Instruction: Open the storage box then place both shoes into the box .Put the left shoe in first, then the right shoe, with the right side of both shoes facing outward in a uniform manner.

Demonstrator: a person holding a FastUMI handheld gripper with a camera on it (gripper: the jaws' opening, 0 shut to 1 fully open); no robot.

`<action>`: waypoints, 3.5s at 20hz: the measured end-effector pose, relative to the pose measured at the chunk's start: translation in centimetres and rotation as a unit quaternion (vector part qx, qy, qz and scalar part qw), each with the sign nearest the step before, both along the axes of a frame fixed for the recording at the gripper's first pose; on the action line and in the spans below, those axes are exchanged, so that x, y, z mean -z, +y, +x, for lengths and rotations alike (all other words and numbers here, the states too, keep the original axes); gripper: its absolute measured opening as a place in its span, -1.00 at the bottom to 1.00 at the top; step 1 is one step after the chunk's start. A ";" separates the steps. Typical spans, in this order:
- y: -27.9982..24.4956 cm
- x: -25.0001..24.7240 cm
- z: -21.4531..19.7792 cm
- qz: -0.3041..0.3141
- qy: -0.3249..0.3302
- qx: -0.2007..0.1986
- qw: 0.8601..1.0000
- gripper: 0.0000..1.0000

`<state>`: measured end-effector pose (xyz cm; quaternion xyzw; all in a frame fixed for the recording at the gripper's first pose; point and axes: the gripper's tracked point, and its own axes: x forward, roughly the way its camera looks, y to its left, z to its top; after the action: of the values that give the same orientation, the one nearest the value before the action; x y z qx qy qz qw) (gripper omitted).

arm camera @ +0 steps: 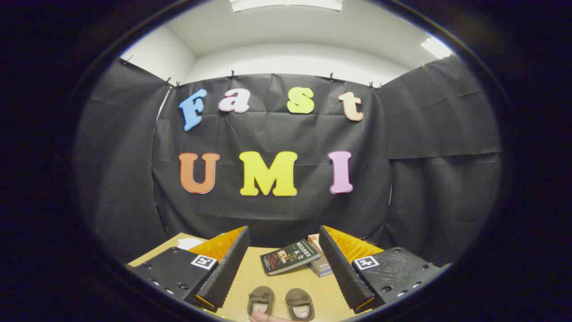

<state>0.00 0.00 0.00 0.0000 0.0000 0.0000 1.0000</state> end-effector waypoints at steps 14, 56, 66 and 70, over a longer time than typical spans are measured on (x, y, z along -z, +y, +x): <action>2.0 2.8 1.9 0.002 0.040 -0.028 0.999 0.91; 27.2 31.6 6.4 0.198 0.495 -0.349 0.771 0.01; 26.6 29.5 6.2 0.261 0.529 -0.308 0.746 -0.94; 27.4 26.6 5.6 0.288 0.515 -0.309 0.746 -0.95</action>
<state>5.64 27.35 -26.63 0.2882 0.5145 0.3085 0.7463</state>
